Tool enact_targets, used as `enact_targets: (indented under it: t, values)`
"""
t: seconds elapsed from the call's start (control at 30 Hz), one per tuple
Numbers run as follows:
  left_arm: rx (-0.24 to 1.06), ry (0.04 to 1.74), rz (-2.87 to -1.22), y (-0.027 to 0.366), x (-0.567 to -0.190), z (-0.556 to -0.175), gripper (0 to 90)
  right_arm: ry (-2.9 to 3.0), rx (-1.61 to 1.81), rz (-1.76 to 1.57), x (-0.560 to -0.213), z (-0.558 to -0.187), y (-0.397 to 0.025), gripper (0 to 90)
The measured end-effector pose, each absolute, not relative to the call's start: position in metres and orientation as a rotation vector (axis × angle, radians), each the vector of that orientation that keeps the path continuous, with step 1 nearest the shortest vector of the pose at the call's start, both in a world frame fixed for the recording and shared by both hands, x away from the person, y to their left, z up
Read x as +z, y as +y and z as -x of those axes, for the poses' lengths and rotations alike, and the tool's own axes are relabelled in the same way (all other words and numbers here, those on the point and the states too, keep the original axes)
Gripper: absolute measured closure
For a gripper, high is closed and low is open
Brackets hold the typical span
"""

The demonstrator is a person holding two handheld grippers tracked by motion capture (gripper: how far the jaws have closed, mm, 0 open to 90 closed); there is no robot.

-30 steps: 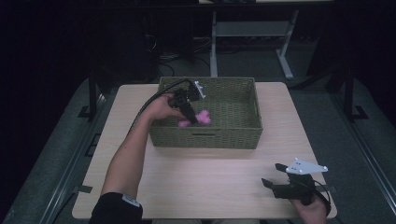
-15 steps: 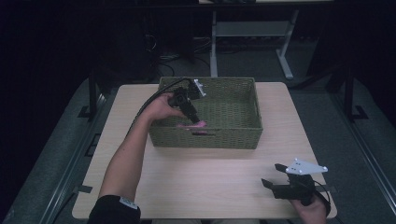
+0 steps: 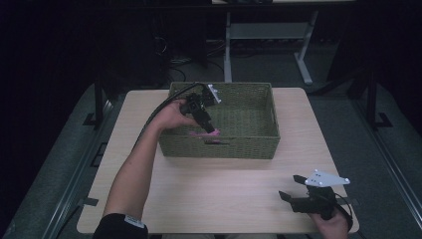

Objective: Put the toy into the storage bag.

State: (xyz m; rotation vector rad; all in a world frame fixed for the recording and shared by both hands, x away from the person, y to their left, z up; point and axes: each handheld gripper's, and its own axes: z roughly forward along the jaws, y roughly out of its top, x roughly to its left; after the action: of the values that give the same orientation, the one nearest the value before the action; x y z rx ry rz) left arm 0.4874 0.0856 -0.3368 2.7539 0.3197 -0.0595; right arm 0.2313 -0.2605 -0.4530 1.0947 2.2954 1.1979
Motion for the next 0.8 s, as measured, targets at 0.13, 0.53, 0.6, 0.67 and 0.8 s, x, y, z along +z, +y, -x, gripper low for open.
enact_targets:
  t: [0.13, 0.53, 0.6, 0.67, 0.8]
  values:
    - [-0.053, 0.325, -2.746, 0.086, -0.332, -0.484, 38.7, 2.293, 1.202, -1.099, -0.453, -0.231, -0.261, 21.2]
    - [-0.024, 0.328, -2.722, 0.089, -0.316, -0.471, 34.3, 2.287, 1.205, -1.096, -0.452, -0.229, -0.26, 21.2]
    - [-0.019, 0.33, -2.717, 0.091, -0.315, -0.47, 34.3, 2.285, 1.204, -1.098, -0.453, -0.229, -0.26, 21.2]
    - [-0.041, 0.334, -2.704, 0.094, -0.314, -0.468, 33.9, 2.283, 1.203, -1.106, -0.453, -0.229, -0.261, 21.2]
    - [-0.047, 0.345, -2.706, 0.096, -0.311, -0.465, 31.9, 2.272, 1.201, -1.111, -0.452, -0.229, -0.263, 21.2]
